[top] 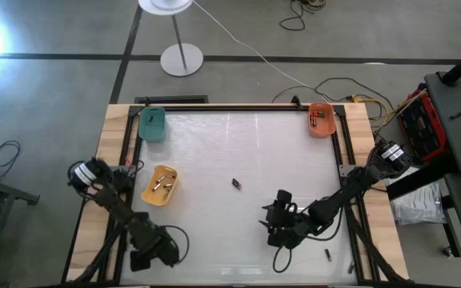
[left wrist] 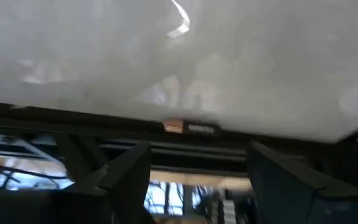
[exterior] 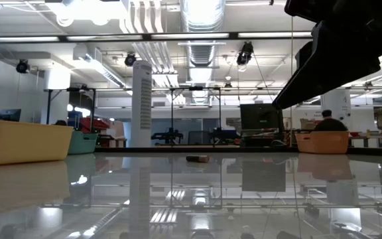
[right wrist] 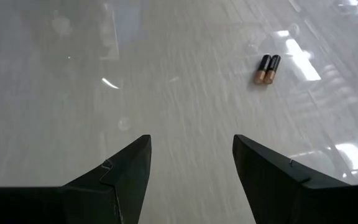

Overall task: Sort batteries
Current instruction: Put the black battery into the green bin

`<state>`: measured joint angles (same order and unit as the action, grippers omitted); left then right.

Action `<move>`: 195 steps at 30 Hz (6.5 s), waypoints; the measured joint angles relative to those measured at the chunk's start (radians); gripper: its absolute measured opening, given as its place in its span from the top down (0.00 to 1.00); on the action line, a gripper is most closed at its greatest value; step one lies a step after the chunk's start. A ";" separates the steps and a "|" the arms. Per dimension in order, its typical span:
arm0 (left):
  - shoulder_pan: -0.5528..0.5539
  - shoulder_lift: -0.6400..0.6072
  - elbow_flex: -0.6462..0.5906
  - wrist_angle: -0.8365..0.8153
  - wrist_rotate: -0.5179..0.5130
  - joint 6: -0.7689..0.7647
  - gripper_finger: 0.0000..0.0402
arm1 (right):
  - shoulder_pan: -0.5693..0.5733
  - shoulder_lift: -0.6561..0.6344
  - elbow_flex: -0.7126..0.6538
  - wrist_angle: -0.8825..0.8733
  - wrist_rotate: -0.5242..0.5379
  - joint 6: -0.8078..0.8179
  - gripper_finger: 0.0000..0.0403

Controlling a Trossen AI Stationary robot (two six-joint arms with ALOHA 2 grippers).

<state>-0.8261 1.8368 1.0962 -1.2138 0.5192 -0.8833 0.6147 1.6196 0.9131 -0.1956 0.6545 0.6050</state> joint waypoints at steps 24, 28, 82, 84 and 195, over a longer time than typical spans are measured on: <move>-0.032 0.009 -0.147 0.173 0.073 0.114 0.38 | 0.003 0.004 0.000 -0.004 -0.008 0.004 0.46; -0.072 0.009 -0.141 0.185 0.104 0.089 0.38 | 0.005 0.004 0.000 -0.005 -0.010 0.005 0.46; -0.219 0.004 -0.183 0.261 -0.012 -0.110 0.54 | 0.018 0.005 -0.018 -0.009 -0.010 0.032 0.46; -0.219 0.003 -0.183 0.261 -0.015 -0.100 0.57 | 0.018 0.005 -0.018 -0.009 -0.010 0.032 0.46; 0.131 0.246 0.537 -0.182 -0.637 -0.786 0.39 | 0.024 0.005 -0.018 -0.001 -0.112 0.053 0.46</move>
<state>-0.6955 2.0831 1.6335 -1.3961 -0.1181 -1.6695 0.6392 1.6249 0.8955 -0.1963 0.5423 0.6579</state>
